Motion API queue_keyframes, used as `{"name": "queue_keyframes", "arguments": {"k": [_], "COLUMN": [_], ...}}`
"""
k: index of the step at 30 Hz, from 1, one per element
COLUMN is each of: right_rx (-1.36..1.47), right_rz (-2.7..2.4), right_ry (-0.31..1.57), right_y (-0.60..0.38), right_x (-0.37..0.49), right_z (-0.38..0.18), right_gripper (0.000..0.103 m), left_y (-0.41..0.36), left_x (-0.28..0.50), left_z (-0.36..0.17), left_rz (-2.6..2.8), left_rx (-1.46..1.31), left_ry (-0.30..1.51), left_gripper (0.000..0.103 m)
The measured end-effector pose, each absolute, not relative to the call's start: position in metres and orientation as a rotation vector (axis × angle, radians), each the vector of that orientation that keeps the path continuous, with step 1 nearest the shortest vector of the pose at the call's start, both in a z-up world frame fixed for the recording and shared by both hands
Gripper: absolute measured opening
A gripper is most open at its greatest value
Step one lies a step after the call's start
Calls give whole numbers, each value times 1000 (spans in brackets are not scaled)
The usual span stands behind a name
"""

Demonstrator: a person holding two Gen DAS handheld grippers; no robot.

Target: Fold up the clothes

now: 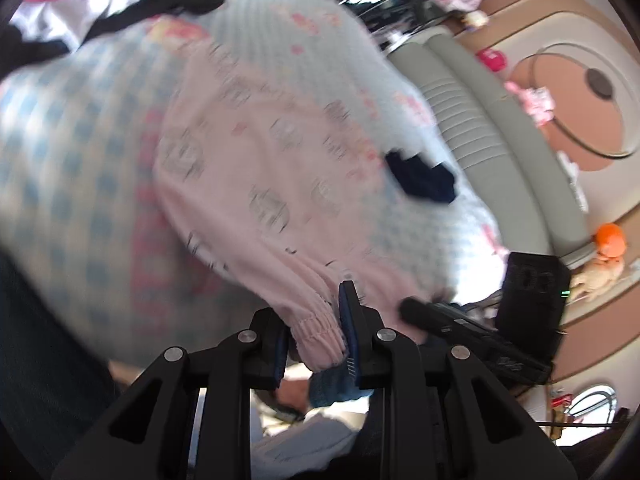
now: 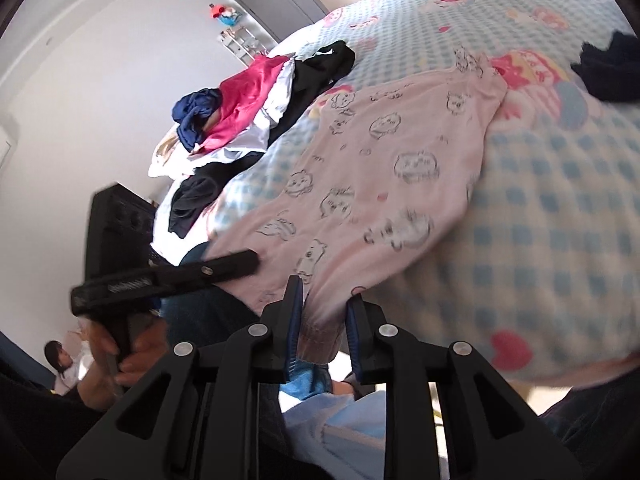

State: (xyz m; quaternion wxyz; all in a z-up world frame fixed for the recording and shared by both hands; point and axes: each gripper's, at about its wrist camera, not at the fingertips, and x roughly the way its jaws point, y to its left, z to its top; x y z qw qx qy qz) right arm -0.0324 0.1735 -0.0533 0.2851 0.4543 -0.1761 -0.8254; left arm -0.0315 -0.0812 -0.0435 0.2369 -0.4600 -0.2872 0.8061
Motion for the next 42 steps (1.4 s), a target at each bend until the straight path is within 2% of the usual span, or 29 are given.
{"name": "queue_keyframes", "arguments": {"k": [3, 4, 5, 6, 7, 9, 11, 12, 13, 15, 18, 29, 30, 31, 32, 34, 36, 39, 42], "right_rx": [1197, 1186, 1176, 1171, 1166, 1178, 1240, 1227, 1192, 1165, 1253, 1439, 1457, 1467, 1475, 1463, 1409, 1307, 1193], "right_rz": [-2215, -2230, -2247, -2286, -2324, -2390, -2413, -2403, -2398, -2427, -2449, -2315, -2297, -2288, -2291, -2303, -2329, -2385, -2424], "right_ry": [-415, -397, -380, -410, -440, -503, -560, -602, -614, -550, -401, -362, -367, -346, -307, -238, -162, -112, -113], "right_y": [168, 166, 165, 167, 168, 171, 177, 180, 182, 185, 181, 155, 152, 148, 143, 136, 130, 126, 127], "right_x": [-54, -66, -77, -94, -111, -140, -156, -158, -155, -148, -146, -171, -176, -179, -182, -181, -176, -173, -186], "right_z": [-41, -36, -30, -28, -26, -23, -22, -18, -15, -13, -26, -81, -87, -91, -93, -88, -74, -44, -13], "right_gripper": [21, 24, 31, 43, 52, 60, 60, 60, 65, 73, 73, 72, 71, 63, 57, 35, 20, 13, 12], "left_y": [-85, -88, -91, -96, -101, -109, -117, -119, -121, -123, -116, -71, -69, -69, -69, -70, -70, -71, -74], "left_x": [-68, -83, -99, -114, -125, -133, -137, -131, -126, -120, -126, -162, -161, -159, -156, -152, -148, -151, -166], "left_z": [-29, -28, -28, -30, -30, -21, -11, -4, 0, -1, -20, -89, -90, -87, -82, -65, -47, -18, 1], "left_rz": [2221, 2225, 2230, 2238, 2257, 2324, 2393, 2435, 2476, 2543, 2526, 2424, 2433, 2447, 2465, 2511, 2551, 2582, 2619], "left_rx": [-1223, -1218, -1223, -1249, -1265, -1238, -1199, -1152, -1118, -1118, -1214, -1469, -1467, -1457, -1439, -1369, -1295, -1189, -1106], "left_ry": [-767, -788, -816, -856, -885, -904, -905, -861, -810, -691, -591, -347, -333, -324, -314, -291, -268, -241, -227], "left_gripper": [24, 27, 37, 44, 56, 56, 58, 60, 62, 62, 60, 62, 61, 48, 24, 9, 7, 6, 6]}}
